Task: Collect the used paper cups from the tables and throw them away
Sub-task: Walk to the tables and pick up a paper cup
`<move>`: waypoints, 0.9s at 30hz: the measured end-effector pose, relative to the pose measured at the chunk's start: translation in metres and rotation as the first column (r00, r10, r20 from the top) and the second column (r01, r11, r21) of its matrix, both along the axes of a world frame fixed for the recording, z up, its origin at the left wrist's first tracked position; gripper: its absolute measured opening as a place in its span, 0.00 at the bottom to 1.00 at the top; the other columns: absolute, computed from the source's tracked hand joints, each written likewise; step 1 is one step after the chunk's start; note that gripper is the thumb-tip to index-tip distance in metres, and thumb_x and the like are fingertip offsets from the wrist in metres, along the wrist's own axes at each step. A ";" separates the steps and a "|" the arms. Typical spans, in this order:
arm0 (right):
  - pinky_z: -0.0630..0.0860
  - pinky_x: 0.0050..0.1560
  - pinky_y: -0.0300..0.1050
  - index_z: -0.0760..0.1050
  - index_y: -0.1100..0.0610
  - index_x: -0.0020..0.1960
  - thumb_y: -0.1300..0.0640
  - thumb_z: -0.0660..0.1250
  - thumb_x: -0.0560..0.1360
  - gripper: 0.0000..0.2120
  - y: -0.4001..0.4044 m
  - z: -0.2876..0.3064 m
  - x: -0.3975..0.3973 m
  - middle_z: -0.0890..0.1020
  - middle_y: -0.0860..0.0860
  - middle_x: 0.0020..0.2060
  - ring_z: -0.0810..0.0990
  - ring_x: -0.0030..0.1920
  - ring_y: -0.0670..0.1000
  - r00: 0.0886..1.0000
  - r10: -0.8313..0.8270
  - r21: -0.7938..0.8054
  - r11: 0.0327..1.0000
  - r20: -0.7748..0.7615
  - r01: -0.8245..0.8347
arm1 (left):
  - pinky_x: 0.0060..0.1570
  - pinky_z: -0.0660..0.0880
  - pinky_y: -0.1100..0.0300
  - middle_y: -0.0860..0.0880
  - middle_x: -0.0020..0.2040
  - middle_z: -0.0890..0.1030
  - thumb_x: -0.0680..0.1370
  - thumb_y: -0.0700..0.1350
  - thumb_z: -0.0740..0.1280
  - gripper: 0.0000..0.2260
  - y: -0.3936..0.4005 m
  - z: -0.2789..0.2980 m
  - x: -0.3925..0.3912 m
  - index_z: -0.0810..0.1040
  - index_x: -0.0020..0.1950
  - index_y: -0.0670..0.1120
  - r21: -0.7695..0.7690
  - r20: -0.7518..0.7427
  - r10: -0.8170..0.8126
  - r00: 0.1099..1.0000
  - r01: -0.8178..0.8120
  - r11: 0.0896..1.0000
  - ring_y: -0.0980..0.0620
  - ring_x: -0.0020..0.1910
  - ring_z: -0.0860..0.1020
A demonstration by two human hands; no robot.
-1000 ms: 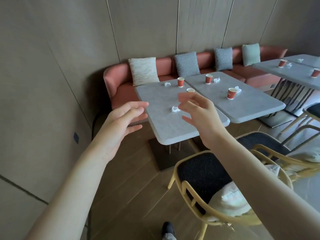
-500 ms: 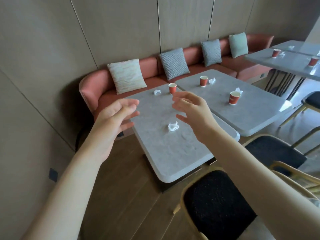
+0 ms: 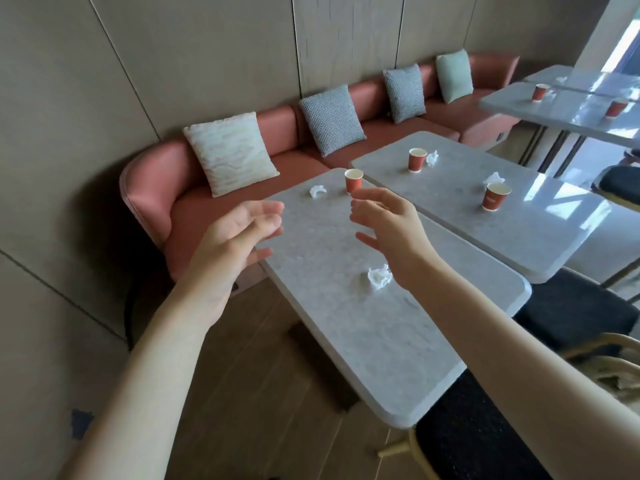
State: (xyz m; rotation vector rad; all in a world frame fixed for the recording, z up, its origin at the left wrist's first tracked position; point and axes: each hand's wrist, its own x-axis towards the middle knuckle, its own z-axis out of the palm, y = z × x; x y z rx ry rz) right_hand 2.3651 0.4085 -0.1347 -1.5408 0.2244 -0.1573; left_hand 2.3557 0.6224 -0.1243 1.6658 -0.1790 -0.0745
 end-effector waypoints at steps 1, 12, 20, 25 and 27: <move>0.77 0.60 0.54 0.80 0.49 0.49 0.59 0.66 0.77 0.07 0.013 0.001 0.012 0.82 0.46 0.44 0.82 0.55 0.52 1.000 -0.016 0.007 1.000 0.004 0.016 | 0.62 0.76 0.53 0.53 0.61 0.82 0.81 0.46 0.65 0.08 0.014 0.001 0.015 0.82 0.57 0.53 -0.003 -0.001 -0.011 1.000 0.011 1.000 0.52 0.63 0.80; 0.76 0.49 0.46 0.80 0.50 0.47 0.61 0.66 0.76 0.08 0.067 -0.005 0.096 0.81 0.46 0.39 0.78 0.45 0.48 0.959 -0.284 -0.008 0.959 0.000 0.284 | 0.59 0.76 0.55 0.56 0.59 0.83 0.72 0.56 0.70 0.14 0.074 -0.012 0.150 0.83 0.56 0.55 0.019 -0.038 -0.301 0.953 0.301 0.953 0.55 0.61 0.81; 0.76 0.53 0.48 0.79 0.52 0.51 0.63 0.66 0.77 0.08 0.020 -0.033 0.135 0.83 0.57 0.49 0.81 0.50 0.53 0.893 -0.443 0.011 0.895 -0.078 0.445 | 0.63 0.76 0.52 0.56 0.57 0.84 0.69 0.58 0.71 0.15 0.004 -0.044 0.229 0.83 0.53 0.56 0.006 -0.104 -0.492 0.864 0.496 0.869 0.54 0.61 0.81; 0.75 0.44 0.43 0.78 0.59 0.57 0.65 0.64 0.78 0.10 -0.014 -0.046 0.176 0.79 0.57 0.45 0.77 0.45 0.52 0.851 -0.519 0.106 0.844 -0.082 0.525 | 0.60 0.77 0.54 0.56 0.54 0.84 0.71 0.53 0.69 0.12 -0.043 -0.065 0.282 0.83 0.53 0.52 0.006 -0.146 -0.556 0.818 0.563 0.827 0.53 0.60 0.82; 0.76 0.43 0.43 0.79 0.58 0.56 0.65 0.64 0.77 0.09 -0.029 -0.048 0.195 0.80 0.56 0.45 0.79 0.44 0.52 0.830 -0.554 0.123 0.821 -0.071 0.558 | 0.56 0.77 0.57 0.56 0.53 0.84 0.71 0.52 0.69 0.12 -0.060 -0.066 0.308 0.83 0.53 0.52 0.004 -0.151 -0.575 0.804 0.582 0.813 0.53 0.60 0.82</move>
